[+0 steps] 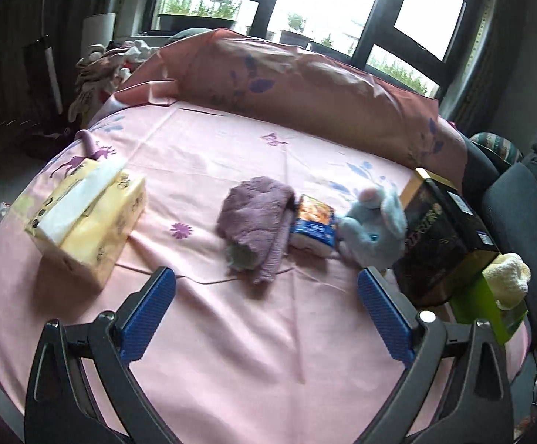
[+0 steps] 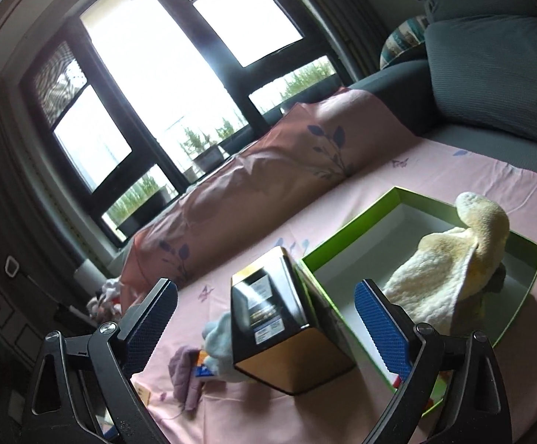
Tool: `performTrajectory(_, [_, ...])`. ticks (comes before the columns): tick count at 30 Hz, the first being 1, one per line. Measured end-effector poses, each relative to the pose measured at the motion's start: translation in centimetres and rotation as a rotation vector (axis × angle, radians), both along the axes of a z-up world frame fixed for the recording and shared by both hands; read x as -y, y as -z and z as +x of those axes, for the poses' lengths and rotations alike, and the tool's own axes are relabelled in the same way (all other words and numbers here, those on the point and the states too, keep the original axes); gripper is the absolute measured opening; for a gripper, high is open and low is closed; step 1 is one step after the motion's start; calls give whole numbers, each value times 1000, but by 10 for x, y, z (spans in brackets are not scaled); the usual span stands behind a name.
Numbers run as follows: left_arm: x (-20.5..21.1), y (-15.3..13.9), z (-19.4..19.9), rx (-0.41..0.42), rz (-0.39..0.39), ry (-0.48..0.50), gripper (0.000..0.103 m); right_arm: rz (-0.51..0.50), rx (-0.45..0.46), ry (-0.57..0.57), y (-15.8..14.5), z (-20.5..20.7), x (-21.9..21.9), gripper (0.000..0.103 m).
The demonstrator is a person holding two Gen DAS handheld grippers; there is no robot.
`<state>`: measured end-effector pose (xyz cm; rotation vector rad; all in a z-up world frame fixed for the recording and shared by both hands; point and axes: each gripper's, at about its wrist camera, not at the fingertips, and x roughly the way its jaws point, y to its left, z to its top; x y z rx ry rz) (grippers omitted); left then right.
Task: Organize soft objects
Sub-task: 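Withdraw the right tool and move toward the light-blue plush bunny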
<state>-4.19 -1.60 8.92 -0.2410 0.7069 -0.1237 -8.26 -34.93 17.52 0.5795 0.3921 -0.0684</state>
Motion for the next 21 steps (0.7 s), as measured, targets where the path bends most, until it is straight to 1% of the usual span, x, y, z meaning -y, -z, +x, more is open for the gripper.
performTrajectory(2, [-15,11,3,-20,-7,-48,98,-31,-26,-42,0,8,-18,97])
performTrajectory(4, [-26,19,8,-78,-20,-87,98,-68,-56,-80,2,16,-37,97])
performTrajectory(5, [-30,20,10,-91,-32,-95,97,-92,-74,-97,2,21,-48,97])
performTrajectory(7, [-39,19,9,-79,-58,-114,98,-150,-103,-126,3,29,-71,97])
performTrajectory(8, [-42,18,7,-72,-60,-131,98,-183,-116,-141,4,33,-83,97])
performTrajectory(10, [-48,17,5,-62,-47,-162,98,-247,-147,-170,8,41,-107,97])
performTrajectory(12, [-51,17,3,-56,-24,-191,98,-312,-200,-202,15,55,-129,97])
performTrajectory(13, [-52,16,2,-59,-21,-193,98,-336,-230,-213,19,64,-139,97])
performTrajectory(16, [-57,13,-1,-48,-53,-169,98,-399,-330,-237,38,91,-163,97])
performTrajectory(17, [-59,11,-2,-42,-57,-171,98,-428,-365,-235,46,99,-169,94])
performTrajectory(18, [-61,10,-2,-38,-58,-174,98,-455,-396,-234,54,105,-174,88])
performTrajectory(21, [-69,11,0,-61,-78,-158,98,-531,-466,-238,75,118,-189,85])
